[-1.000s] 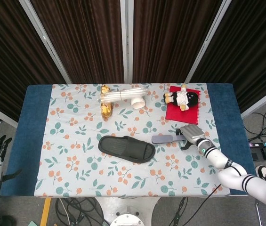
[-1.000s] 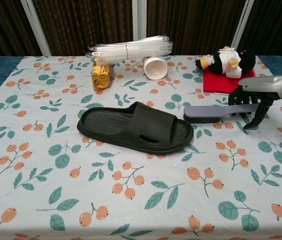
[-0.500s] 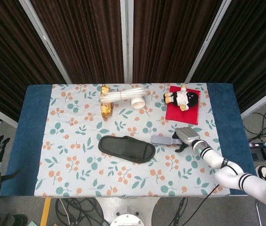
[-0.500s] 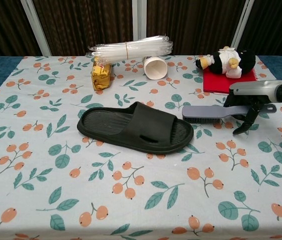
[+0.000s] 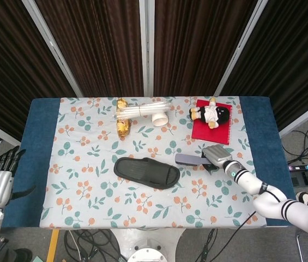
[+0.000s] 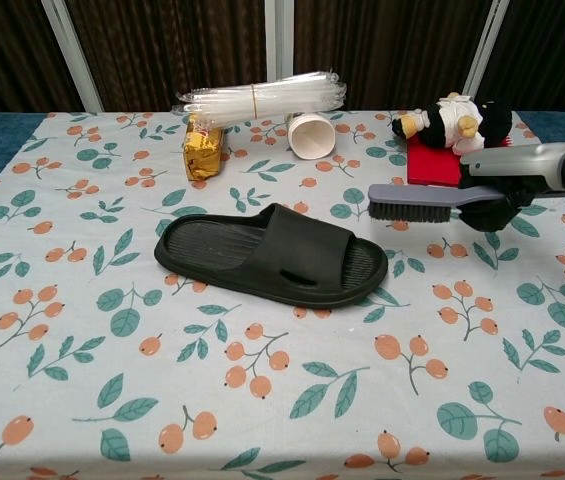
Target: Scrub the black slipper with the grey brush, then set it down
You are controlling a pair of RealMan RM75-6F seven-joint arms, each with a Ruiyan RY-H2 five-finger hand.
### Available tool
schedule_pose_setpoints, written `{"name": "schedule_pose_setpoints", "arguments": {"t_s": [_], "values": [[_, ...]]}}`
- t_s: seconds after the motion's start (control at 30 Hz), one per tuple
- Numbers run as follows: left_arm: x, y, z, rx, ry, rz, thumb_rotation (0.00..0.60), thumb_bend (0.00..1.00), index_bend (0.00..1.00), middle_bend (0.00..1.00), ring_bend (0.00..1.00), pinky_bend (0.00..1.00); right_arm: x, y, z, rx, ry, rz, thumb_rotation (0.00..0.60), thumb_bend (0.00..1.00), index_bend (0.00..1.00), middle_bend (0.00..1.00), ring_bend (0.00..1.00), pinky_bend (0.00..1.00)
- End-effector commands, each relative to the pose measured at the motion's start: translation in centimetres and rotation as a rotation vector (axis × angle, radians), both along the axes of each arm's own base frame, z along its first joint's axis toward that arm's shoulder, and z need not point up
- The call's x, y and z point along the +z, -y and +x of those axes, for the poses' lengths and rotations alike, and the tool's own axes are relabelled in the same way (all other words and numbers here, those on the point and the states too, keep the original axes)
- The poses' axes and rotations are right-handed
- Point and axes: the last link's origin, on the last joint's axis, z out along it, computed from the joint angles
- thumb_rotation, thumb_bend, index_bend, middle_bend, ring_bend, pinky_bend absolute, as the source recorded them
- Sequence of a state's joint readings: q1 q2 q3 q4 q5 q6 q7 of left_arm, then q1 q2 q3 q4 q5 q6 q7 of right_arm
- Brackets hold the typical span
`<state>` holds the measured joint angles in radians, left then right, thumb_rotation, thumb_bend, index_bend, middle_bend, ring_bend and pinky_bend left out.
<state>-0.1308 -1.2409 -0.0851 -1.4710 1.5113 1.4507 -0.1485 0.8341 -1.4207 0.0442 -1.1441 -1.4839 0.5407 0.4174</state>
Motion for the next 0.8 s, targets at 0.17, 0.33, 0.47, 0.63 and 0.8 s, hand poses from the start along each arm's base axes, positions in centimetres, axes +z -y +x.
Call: {"name": "schedule_pose_setpoints", "arguments": {"t_s": [0.17,0.33,0.47,0.63,0.8], "values": [[-1.9,-4.4,4.3,-0.226,0.051,-0.173,0.6,0.12,0.13,0.14,0.03,0.11,4.6,-0.6,1.3,0.12,0.056,-0.097,0.6,0.64,1.0,1.0,1.0,1.0],[-5.0,-8.2,8.6,-0.332,0.114,-0.401,0.6,0.12,0.13,0.14,0.03,0.11,7.4,-1.3,3.4,0.21,0.079,-0.145,0.6,0.64,1.0,1.0,1.0,1.0],[-8.2,-10.9,11.7,-0.355,0.152,-0.573,0.6,0.11,0.12,0.14,0.03,0.11,8.0,-2.0,4.6,0.23,0.093,-0.137,0.6,0.64,1.0,1.0,1.0,1.0],[-12.4,-13.4,14.6,-0.399,0.084,-0.668,0.6,0.1,0.11,0.14,0.03,0.11,6.7,-2.4,5.1,0.235,0.08,-0.117,0.6,0.64,1.0,1.0,1.0,1.0],[-16.3,-14.7,16.0,-0.385,0.035,-0.731,0.6,0.09,0.1,0.13,0.03,0.11,5.2,-2.3,5.5,0.225,0.09,-0.112,0.6,0.64,1.0,1.0,1.0,1.0]]}}
